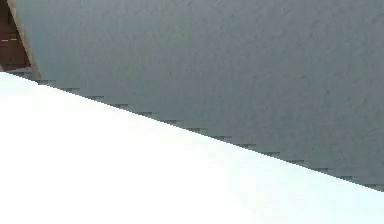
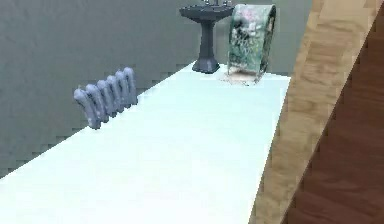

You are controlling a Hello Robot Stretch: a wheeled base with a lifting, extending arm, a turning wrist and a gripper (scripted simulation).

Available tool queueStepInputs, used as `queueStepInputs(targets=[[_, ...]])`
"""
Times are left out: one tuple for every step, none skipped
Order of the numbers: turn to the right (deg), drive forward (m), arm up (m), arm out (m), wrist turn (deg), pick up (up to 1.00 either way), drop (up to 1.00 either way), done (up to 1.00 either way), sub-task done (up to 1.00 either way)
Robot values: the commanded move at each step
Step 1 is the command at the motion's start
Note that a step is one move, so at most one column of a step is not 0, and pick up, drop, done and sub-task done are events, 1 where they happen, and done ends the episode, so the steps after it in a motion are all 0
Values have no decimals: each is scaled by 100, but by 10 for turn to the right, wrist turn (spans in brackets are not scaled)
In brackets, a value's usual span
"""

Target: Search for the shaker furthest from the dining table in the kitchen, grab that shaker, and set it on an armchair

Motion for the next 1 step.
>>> queueStepInputs(targets=[[-30,0,0,0,0,0,0,0,0]])
